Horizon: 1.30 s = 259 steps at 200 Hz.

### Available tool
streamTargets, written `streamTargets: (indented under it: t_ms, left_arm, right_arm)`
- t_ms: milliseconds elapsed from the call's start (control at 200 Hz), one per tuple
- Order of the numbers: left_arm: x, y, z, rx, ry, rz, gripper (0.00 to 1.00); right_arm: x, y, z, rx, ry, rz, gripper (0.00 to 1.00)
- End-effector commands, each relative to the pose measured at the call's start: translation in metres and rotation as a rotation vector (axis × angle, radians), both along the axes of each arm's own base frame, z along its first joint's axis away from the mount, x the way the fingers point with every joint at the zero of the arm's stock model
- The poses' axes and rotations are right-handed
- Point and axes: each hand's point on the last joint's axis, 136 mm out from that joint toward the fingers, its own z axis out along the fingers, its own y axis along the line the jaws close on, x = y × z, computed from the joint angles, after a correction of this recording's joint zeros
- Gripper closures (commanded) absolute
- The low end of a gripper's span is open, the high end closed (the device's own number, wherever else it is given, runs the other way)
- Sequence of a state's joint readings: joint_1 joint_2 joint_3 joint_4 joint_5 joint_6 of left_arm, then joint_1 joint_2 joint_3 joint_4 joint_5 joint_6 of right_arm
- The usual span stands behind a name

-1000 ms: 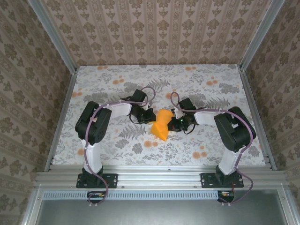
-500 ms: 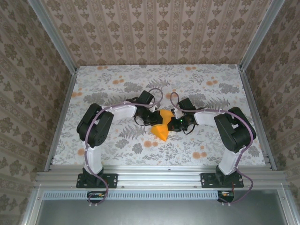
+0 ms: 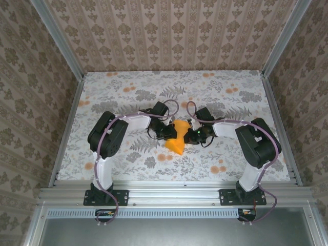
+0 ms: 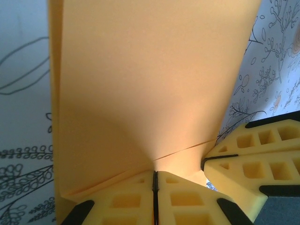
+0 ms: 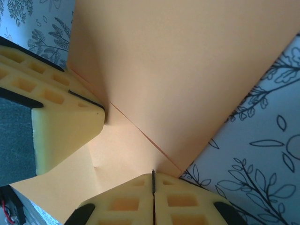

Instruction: Fold a paper plane with a square sheet of paper (pick it up from the middle)

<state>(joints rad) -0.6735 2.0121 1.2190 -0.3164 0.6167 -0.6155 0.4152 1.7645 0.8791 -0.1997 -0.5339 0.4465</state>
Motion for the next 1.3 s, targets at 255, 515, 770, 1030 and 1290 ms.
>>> streamTargets:
  t_ms: [255,515,770,1030,1290]
  left_arm:
    - [-0.022,0.024,-0.033,0.105,0.058,-0.029,0.91]
    - [-0.023,0.025,-0.037,0.110,0.062,-0.032,0.91]
    - [-0.024,0.026,-0.039,0.111,0.067,-0.031,0.91]
    - [-0.024,0.026,-0.040,0.110,0.071,-0.031,0.91]
    - [-0.024,0.028,-0.042,0.112,0.076,-0.032,0.91]
  right_arm:
    - [-0.012,0.024,0.048,0.166,-0.041,-0.048,0.87]
    - [-0.034,0.048,0.031,0.185,0.007,-0.012,0.87]
    - [-0.045,0.040,-0.002,0.114,0.058,0.000,0.88]
    - [-0.060,0.034,-0.015,0.092,0.094,0.010,0.88]
    - [-0.073,0.036,-0.018,0.074,0.112,0.037,0.88]
